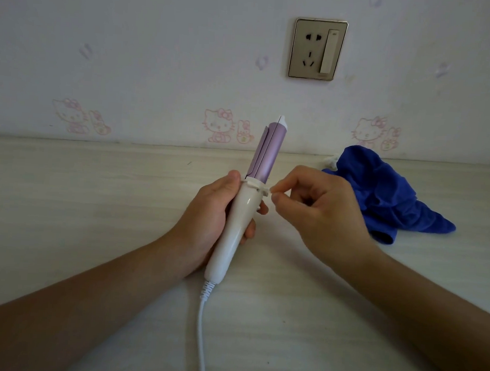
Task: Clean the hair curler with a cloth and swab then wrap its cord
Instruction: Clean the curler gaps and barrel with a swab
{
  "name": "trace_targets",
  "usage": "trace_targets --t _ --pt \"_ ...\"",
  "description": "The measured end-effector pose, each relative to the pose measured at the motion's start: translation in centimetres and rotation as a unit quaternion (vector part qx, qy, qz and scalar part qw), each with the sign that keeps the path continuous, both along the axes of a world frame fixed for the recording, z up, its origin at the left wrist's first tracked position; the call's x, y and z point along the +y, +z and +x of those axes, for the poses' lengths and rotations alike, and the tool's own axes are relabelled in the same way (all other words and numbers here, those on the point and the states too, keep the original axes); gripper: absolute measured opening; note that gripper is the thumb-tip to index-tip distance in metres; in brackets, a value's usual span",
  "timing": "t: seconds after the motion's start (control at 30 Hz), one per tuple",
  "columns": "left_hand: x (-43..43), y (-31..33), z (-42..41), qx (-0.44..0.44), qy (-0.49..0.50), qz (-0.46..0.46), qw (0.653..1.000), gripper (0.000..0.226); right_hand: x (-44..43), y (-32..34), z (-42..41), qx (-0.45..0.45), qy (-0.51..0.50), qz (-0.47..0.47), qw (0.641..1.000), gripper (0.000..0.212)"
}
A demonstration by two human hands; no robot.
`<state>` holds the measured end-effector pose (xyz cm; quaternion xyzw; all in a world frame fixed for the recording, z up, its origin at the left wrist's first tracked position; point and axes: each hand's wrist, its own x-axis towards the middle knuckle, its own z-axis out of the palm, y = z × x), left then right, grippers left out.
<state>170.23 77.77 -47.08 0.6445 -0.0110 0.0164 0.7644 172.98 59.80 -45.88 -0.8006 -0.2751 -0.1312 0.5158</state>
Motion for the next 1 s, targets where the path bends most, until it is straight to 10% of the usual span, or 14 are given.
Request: trace_targets --t 1.0 --pt "1.0 -0.1 0.4 0.028 -0.039 -0.026 0.998 0.043 -0.1 -0.4 -0.4 0.003 0.048 0.012 0.999 0.015"
